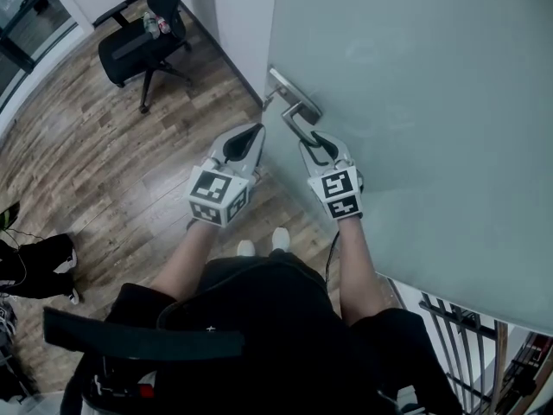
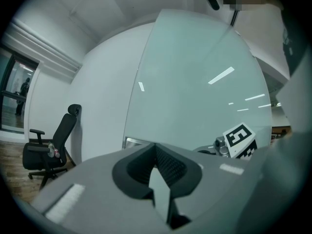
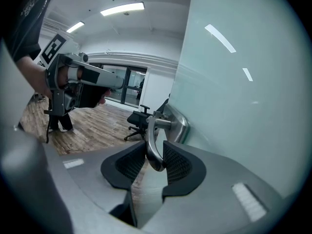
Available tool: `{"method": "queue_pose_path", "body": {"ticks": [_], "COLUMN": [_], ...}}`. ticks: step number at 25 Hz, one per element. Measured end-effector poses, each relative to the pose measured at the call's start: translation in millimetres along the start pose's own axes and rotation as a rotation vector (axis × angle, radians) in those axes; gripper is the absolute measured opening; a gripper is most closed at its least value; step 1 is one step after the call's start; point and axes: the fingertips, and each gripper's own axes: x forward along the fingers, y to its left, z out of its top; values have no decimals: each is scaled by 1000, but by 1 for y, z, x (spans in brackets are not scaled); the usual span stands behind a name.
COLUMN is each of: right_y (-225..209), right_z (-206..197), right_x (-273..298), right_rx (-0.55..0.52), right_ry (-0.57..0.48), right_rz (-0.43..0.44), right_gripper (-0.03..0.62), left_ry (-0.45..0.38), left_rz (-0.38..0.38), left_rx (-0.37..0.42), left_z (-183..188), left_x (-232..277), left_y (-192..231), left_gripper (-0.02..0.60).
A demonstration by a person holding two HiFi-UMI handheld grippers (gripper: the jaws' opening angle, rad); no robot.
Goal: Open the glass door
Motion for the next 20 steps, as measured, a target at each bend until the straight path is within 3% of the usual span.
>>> {"method": "queue_pose_path", "body": {"ticks": [20], "right_y": [-28], "right_z": [-4], "right_x": [3], "right_rx": [28], "right_ry": [4], "right_rz": [-31], "right_gripper": [114], "left_ry": [16], "left_rz": [-21], "left_rx": [0], "left_z": [-1], "left_x": [19], "left_y": [0], "left_gripper": [-2]}}
